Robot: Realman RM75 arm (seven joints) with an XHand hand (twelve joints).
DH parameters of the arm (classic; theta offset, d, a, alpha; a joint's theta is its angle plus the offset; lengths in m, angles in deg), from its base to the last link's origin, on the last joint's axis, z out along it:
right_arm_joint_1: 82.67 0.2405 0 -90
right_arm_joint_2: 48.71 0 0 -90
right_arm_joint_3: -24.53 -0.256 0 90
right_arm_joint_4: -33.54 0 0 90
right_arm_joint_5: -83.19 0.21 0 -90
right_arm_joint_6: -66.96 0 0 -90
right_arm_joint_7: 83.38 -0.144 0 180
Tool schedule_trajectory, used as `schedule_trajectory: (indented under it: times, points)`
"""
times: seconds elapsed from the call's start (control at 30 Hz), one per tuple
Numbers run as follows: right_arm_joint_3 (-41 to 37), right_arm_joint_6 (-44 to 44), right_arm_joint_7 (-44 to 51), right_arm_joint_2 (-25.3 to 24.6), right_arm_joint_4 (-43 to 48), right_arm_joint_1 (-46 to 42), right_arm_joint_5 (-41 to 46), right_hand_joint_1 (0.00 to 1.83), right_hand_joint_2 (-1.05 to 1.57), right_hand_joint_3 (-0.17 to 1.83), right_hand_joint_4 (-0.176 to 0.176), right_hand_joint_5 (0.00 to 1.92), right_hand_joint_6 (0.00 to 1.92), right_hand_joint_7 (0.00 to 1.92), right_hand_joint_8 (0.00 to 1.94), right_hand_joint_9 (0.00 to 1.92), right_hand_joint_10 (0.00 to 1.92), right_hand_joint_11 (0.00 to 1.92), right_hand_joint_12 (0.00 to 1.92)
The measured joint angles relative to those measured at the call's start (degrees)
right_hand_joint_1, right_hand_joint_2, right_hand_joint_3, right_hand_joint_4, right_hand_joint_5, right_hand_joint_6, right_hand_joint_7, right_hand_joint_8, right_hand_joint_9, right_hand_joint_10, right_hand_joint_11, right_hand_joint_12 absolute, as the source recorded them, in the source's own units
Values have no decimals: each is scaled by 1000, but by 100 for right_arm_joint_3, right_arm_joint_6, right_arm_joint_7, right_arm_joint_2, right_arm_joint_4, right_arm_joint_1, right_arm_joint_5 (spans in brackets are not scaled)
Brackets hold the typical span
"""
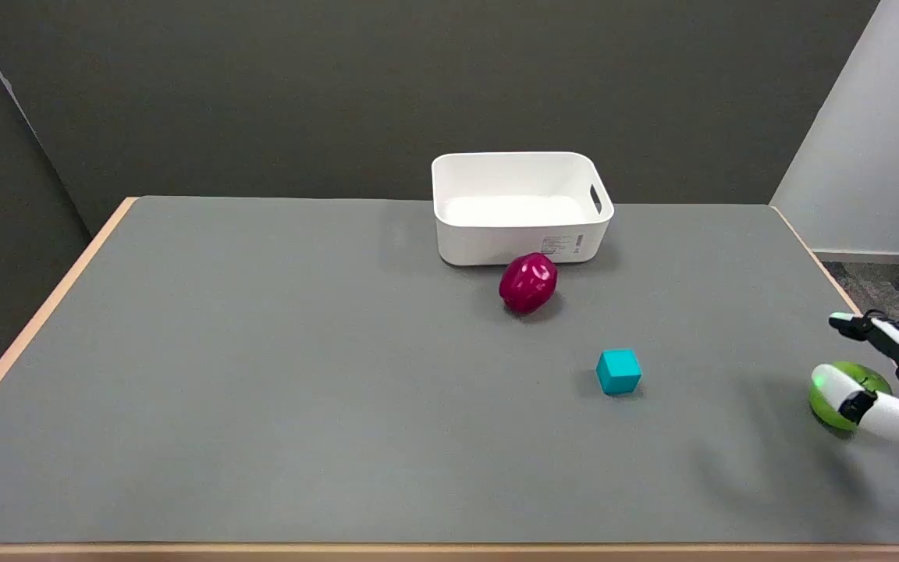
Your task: Pick up the green apple.
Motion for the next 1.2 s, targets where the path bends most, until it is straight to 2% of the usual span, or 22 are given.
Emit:
schedule_trajectory:
  times: [0.27,0.73,0.83,1.03,1.2]
  points:
    - [98,-51,162,-58,-135,-33,125,453,562,933,2,219,496,230,447,59,700,-1,957]
    - [241,13,283,-36,-596,182,359,556,579,953,17,231,508,245,451,104,724,-1,987]
    - [288,36,295,1,-672,254,385,679,600,976,15,237,514,262,460,136,742,-1,1012]
    - [370,75,312,73,-796,389,417,798,629,1000,7,259,533,316,482,219,801,-1,1054]
    - [416,94,320,124,-880,488,419,903,649,964,5,282,503,364,444,257,883,12,1190]
